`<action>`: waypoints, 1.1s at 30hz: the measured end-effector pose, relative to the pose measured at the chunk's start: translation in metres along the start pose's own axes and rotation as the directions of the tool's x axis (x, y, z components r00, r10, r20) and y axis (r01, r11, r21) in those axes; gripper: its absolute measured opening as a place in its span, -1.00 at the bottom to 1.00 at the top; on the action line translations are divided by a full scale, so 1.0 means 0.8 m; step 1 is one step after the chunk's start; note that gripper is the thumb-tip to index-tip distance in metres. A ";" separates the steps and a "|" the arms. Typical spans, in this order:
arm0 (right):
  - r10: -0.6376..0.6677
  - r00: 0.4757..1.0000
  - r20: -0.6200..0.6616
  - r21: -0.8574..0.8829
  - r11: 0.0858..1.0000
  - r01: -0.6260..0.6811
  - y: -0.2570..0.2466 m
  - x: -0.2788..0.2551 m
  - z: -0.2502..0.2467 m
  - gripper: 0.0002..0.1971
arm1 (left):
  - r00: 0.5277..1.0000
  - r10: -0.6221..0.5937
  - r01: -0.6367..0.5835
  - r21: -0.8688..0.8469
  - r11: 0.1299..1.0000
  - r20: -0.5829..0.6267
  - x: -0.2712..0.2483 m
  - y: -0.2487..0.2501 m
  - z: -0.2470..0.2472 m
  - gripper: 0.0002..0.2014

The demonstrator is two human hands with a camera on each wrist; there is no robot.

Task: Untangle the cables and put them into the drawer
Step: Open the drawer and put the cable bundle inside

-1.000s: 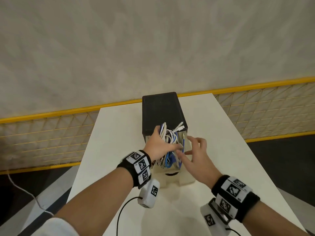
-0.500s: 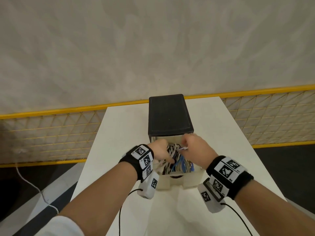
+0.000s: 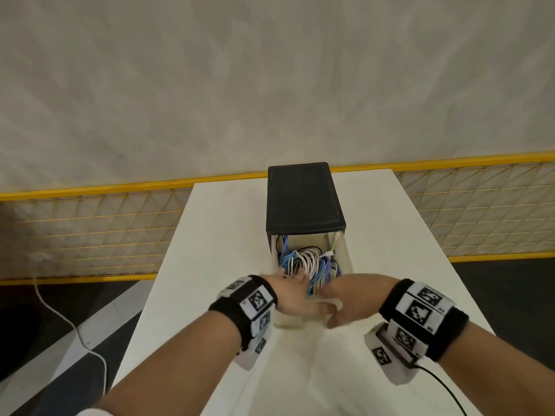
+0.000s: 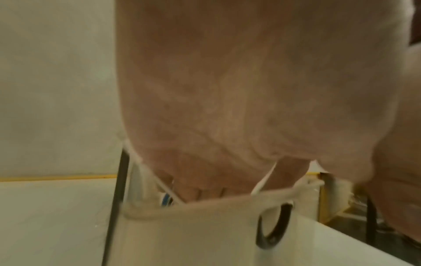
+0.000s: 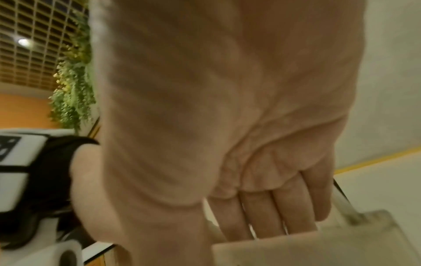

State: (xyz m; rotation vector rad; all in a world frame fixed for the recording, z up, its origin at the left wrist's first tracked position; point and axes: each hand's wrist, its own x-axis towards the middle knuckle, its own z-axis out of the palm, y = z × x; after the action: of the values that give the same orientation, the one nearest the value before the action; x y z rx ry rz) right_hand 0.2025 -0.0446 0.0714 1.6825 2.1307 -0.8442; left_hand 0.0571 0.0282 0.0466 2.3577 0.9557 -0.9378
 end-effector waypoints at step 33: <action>0.109 0.977 -0.181 -0.284 0.946 -0.158 0.068 0.032 -0.016 0.08 | 0.899 0.075 -0.045 0.081 0.996 -0.432 0.033 -0.001 -0.002 -0.51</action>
State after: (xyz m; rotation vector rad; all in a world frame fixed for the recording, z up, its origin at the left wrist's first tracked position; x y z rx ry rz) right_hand 0.2487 -0.0091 0.0528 1.7597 2.0900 -0.3348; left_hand 0.0715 0.0414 0.0287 2.7020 1.0128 -0.4260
